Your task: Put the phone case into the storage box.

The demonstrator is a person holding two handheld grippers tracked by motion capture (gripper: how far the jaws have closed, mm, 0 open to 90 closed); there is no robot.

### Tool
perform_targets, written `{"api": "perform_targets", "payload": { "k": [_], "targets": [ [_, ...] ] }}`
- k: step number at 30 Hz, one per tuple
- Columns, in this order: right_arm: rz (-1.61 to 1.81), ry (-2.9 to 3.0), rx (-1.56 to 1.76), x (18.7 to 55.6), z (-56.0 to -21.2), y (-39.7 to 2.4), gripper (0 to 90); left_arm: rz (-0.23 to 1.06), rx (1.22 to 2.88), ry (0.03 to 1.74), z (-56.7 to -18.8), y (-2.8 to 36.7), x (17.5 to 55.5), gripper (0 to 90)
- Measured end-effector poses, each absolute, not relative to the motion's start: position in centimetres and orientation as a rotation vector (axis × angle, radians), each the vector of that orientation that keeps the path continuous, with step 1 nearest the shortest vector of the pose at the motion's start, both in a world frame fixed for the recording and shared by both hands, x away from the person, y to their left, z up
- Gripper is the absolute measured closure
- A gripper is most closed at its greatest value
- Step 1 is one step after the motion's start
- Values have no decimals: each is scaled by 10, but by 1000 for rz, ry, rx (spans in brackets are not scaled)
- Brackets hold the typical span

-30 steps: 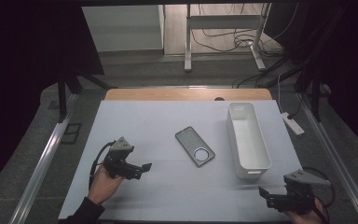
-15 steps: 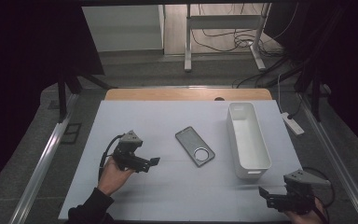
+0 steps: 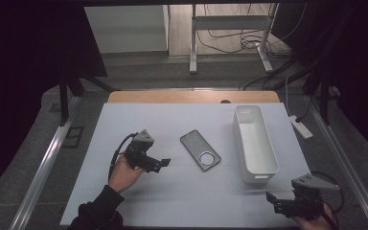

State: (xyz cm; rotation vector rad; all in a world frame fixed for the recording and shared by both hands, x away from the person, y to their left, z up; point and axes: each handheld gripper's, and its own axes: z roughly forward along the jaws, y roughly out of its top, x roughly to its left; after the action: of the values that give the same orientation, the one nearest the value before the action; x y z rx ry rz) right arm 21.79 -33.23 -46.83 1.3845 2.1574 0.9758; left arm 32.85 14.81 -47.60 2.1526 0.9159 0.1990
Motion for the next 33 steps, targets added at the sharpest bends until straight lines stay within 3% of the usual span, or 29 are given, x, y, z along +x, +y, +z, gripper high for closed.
{"api": "perform_targets", "payload": {
  "k": [33],
  "targets": [
    [970,2161,1384,218,-468,-332,0,164,2257,825,-474,94,375,0]
  ]
}}
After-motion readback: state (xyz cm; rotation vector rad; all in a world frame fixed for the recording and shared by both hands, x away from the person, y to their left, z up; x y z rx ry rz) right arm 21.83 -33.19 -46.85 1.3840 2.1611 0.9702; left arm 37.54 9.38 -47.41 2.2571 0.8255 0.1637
